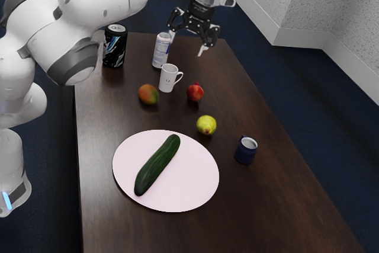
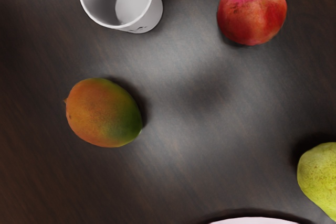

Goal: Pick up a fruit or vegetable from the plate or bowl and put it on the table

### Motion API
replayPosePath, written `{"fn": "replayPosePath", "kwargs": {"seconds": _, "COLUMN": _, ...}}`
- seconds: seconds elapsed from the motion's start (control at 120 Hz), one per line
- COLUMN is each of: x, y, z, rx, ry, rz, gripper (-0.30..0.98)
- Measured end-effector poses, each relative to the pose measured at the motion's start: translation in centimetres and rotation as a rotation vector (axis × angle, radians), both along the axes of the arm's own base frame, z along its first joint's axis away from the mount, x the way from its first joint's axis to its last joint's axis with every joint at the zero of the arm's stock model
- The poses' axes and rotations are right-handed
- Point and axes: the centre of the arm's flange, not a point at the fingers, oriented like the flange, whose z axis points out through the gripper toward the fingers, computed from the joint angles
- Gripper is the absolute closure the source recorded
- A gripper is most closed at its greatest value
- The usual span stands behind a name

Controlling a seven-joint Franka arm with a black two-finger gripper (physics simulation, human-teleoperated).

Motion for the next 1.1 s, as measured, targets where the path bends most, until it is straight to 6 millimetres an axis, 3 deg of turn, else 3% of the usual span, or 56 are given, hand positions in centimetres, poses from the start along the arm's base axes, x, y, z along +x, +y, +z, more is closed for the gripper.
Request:
{"fn": "replayPosePath", "kwargs": {"seconds": 0.308, "x": 0.0, "y": 0.8, "z": 0.9, "rx": 0.032, "ry": -0.039, "rz": 0.102, "gripper": 0.00}}
{"fn": "replayPosePath", "kwargs": {"seconds": 0.342, "x": 0.1, "y": 0.4, "z": 2.2, "rx": 0.051, "ry": -0.065, "rz": 0.100, "gripper": 0.00}}
{"fn": "replayPosePath", "kwargs": {"seconds": 0.392, "x": -0.3, "y": -0.7, "z": 7.0, "rx": 0.111, "ry": -0.153, "rz": 0.089, "gripper": 0.00}}
{"fn": "replayPosePath", "kwargs": {"seconds": 0.442, "x": -0.6, "y": -3.8, "z": 9.5, "rx": 0.137, "ry": -0.203, "rz": 0.044, "gripper": 0.00}}
{"fn": "replayPosePath", "kwargs": {"seconds": 0.525, "x": -0.5, "y": -12.6, "z": 10.3, "rx": 0.135, "ry": -0.231, "rz": -0.107, "gripper": 0.00}}
{"fn": "replayPosePath", "kwargs": {"seconds": 0.575, "x": -0.7, "y": -15.9, "z": 9.0, "rx": 0.114, "ry": -0.210, "rz": -0.164, "gripper": 0.00}}
{"fn": "replayPosePath", "kwargs": {"seconds": 0.667, "x": -0.9, "y": -19.1, "z": 1.8, "rx": 0.057, "ry": -0.099, "rz": -0.226, "gripper": 0.00}}
{"fn": "replayPosePath", "kwargs": {"seconds": 0.717, "x": -1.0, "y": -19.0, "z": -1.1, "rx": 0.047, "ry": -0.060, "rz": -0.229, "gripper": 0.00}}
{"fn": "replayPosePath", "kwargs": {"seconds": 0.883, "x": -1.3, "y": -17.7, "z": -7.2, "rx": 0.049, "ry": -0.002, "rz": -0.236, "gripper": 0.00}}
{"fn": "replayPosePath", "kwargs": {"seconds": 0.942, "x": -2.1, "y": -18.6, "z": -8.5, "rx": 0.031, "ry": -0.002, "rz": -0.252, "gripper": 0.00}}
{"fn": "replayPosePath", "kwargs": {"seconds": 1.042, "x": -5.5, "y": -20.3, "z": -8.6, "rx": 0.034, "ry": -0.032, "rz": -0.267, "gripper": 0.00}}
{"fn": "replayPosePath", "kwargs": {"seconds": 1.1, "x": -7.0, "y": -21.3, "z": -9.9, "rx": 0.026, "ry": -0.029, "rz": -0.267, "gripper": 0.00}}
